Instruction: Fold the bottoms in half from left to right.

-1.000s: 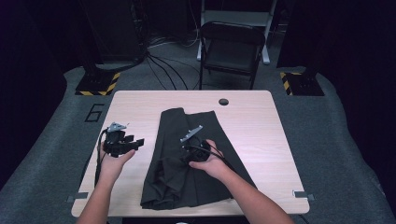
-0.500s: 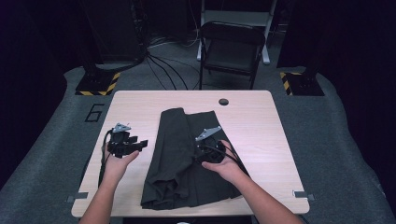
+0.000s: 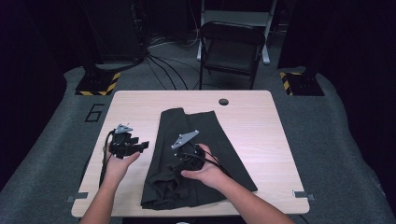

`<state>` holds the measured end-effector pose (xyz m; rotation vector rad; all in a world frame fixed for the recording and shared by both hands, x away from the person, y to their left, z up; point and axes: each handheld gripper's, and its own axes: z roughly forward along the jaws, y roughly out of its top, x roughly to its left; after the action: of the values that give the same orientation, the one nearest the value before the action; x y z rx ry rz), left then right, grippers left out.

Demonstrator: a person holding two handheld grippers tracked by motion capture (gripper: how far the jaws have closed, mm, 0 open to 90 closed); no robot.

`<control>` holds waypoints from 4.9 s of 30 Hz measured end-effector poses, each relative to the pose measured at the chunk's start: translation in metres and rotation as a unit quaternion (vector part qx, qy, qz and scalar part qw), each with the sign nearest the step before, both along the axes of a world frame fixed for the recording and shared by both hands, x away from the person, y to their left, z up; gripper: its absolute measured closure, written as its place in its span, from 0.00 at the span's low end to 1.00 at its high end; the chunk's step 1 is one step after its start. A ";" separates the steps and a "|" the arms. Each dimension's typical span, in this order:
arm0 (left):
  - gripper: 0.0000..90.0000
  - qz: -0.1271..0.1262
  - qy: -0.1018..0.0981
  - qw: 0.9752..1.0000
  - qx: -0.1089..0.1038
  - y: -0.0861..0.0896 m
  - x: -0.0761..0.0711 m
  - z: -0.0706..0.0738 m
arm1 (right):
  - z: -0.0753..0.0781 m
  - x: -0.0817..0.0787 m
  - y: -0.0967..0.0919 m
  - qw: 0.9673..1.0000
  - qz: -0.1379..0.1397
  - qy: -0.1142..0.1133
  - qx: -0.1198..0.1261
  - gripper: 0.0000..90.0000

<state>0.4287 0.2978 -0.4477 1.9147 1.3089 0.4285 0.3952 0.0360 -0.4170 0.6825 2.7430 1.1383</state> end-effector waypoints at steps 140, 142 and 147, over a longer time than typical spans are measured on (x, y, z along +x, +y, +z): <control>0.95 -0.130 0.004 0.991 0.010 -0.127 0.015 0.001 | 0.014 0.026 -0.138 0.983 -0.172 -0.057 -0.014 0.95; 0.95 -0.137 0.007 0.990 0.012 -0.133 0.016 0.000 | 0.015 0.025 -0.146 0.981 -0.183 -0.059 -0.015 0.95; 0.94 -0.147 0.017 0.989 0.025 -0.147 0.019 -0.012 | -0.001 0.027 -0.166 0.977 -0.207 -0.037 -0.022 0.95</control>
<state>0.4473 0.1509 -0.4598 2.1245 1.0215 0.2801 0.4226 -0.1297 -0.4181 1.1139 2.3953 0.9812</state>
